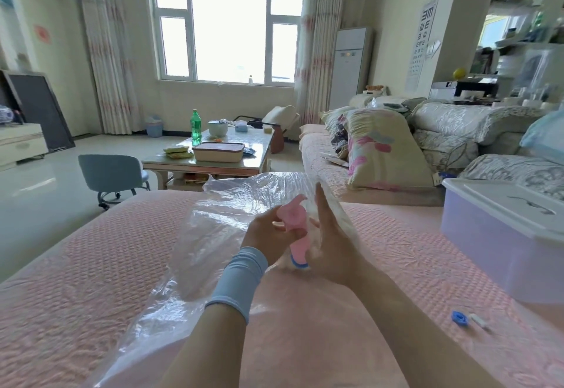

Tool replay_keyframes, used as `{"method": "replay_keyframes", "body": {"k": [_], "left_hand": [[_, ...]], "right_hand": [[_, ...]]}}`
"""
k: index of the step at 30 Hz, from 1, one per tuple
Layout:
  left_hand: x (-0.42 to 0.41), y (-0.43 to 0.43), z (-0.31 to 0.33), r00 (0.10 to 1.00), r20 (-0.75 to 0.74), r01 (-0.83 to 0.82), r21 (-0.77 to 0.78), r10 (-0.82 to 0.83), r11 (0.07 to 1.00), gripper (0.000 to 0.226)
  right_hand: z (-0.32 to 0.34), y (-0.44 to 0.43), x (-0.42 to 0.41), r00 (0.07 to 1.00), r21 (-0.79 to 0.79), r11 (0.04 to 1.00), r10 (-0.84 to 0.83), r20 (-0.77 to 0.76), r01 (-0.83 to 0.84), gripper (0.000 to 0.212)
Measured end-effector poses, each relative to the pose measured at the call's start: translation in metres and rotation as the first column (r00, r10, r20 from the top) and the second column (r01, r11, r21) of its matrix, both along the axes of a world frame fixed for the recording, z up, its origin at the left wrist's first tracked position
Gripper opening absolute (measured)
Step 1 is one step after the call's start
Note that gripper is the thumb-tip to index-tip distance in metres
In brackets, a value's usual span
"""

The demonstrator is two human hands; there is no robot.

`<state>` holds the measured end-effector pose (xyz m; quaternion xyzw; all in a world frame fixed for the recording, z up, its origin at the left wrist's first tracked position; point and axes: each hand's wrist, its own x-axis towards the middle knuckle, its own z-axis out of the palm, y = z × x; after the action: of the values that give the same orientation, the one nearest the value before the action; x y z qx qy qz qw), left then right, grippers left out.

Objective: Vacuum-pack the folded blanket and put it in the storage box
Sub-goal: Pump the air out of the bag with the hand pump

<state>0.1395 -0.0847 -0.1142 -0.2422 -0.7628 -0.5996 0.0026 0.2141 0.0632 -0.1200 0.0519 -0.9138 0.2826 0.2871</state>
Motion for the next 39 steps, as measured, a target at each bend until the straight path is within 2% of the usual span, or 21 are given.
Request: {"method": "replay_keyframes", "body": {"k": [2, 4, 6, 8, 11, 13, 17, 20, 21, 22, 24, 25, 26, 27, 29, 32, 34, 35, 36, 39], "left_hand": [[0.0, -0.004, 0.004, 1.0, -0.008, 0.022, -0.008, -0.022, 1.0, 0.056], [0.002, -0.006, 0.01, 0.999, -0.031, 0.038, -0.037, -0.039, 0.999, 0.056], [0.004, -0.007, 0.017, 0.996, -0.083, 0.019, -0.075, -0.026, 0.997, 0.041], [0.004, -0.007, 0.023, 0.986, -0.167, -0.039, -0.077, 0.026, 0.996, 0.025], [0.0, -0.005, 0.028, 0.953, -0.277, -0.133, -0.034, 0.119, 0.991, 0.013], [-0.003, -0.007, 0.03, 0.935, -0.322, -0.188, -0.095, 0.148, 0.978, 0.014], [-0.004, -0.018, 0.035, 0.913, -0.372, -0.235, -0.149, 0.165, 0.961, 0.005], [0.001, -0.024, 0.043, 0.897, -0.422, -0.226, -0.177, 0.133, 0.958, 0.008], [0.004, -0.025, 0.048, 0.85, -0.504, -0.271, -0.166, 0.155, 0.948, 0.01], [0.005, -0.027, 0.055, 0.767, -0.61, -0.329, -0.107, 0.2, 0.938, 0.011], [0.008, -0.032, 0.074, 0.541, -0.764, -0.416, 0.122, 0.353, 0.901, 0.013], [0.008, -0.036, 0.082, 0.441, -0.787, -0.426, 0.24, 0.432, 0.872, 0.014], [0.007, -0.037, 0.087, 0.378, -0.785, -0.422, 0.325, 0.49, 0.846, 0.015], [0.007, -0.038, 0.088, 0.358, -0.777, -0.418, 0.362, 0.518, 0.833, 0.015], [0.009, -0.032, 0.078, 0.433, -0.77, -0.408, 0.295, 0.468, 0.864, 0.018], [0.009, -0.019, 0.046, 0.688, -0.691, -0.326, -0.024, 0.22, 0.945, 0.027], [0.007, -0.015, 0.035, 0.809, -0.579, -0.266, -0.197, 0.107, 0.944, 0.03], [0.007, -0.015, 0.035, 0.809, -0.578, -0.274, -0.21, 0.107, 0.938, 0.029], [0.008, -0.015, 0.039, 0.772, -0.62, -0.305, -0.169, 0.139, 0.937, 0.026], [0.008, -0.02, 0.057, 0.525, -0.761, -0.409, 0.166, 0.38, 0.897, 0.017]], "right_hand": [[-0.016, -0.001, -0.01, 0.999, -0.064, 0.998, 0.029, 0.036, -0.026, 0.112], [-0.025, -0.002, -0.021, 0.992, -0.204, 0.978, 0.061, 0.11, -0.037, 0.096], [-0.03, -0.001, -0.032, 0.993, -0.277, 0.961, 0.023, 0.115, 0.01, 0.067], [-0.032, 0.0, -0.039, 0.994, -0.256, 0.966, -0.018, 0.104, 0.044, 0.05], [-0.037, -0.003, -0.047, 0.994, -0.302, 0.953, 0.045, 0.104, -0.011, 0.044], [-0.04, -0.006, -0.051, 0.995, -0.308, 0.951, 0.058, 0.087, -0.028, 0.044], [-0.045, -0.008, -0.055, 0.994, -0.22, 0.974, 0.076, 0.075, -0.058, 0.064], [-0.044, -0.009, -0.058, 0.998, -0.154, 0.987, 0.041, 0.038, -0.035, 0.057], [-0.044, -0.009, -0.06, 0.999, -0.16, 0.987, 0.03, 0.012, -0.028, 0.053], [-0.044, -0.008, -0.062, 1.0, -0.18, 0.983, 0.02, -0.006, -0.021, 0.051], [-0.044, -0.006, -0.064, 1.0, -0.223, 0.975, -0.005, 0.006, 0.006, 0.049], [-0.044, -0.006, -0.064, 1.0, -0.237, 0.971, -0.015, 0.022, 0.02, 0.049], [-0.045, -0.005, -0.063, 0.999, -0.242, 0.97, -0.024, 0.037, 0.032, 0.048], [-0.045, -0.005, -0.063, 0.998, -0.241, 0.97, -0.028, 0.051, 0.039, 0.048], [-0.046, -0.005, -0.063, 0.997, -0.263, 0.964, -0.026, 0.068, 0.043, 0.048], [-0.045, -0.005, -0.064, 0.997, -0.294, 0.955, -0.024, 0.073, 0.044, 0.048], [-0.045, -0.006, -0.063, 0.997, -0.286, 0.957, -0.021, 0.077, 0.042, 0.049], [-0.045, -0.005, -0.062, 0.997, -0.296, 0.955, -0.014, 0.082, 0.038, 0.048], [-0.045, -0.005, -0.061, 0.996, -0.311, 0.95, -0.009, 0.089, 0.036, 0.047], [-0.044, -0.003, -0.059, 0.992, -0.356, 0.934, 0.02, 0.123, 0.025, 0.044]]}}
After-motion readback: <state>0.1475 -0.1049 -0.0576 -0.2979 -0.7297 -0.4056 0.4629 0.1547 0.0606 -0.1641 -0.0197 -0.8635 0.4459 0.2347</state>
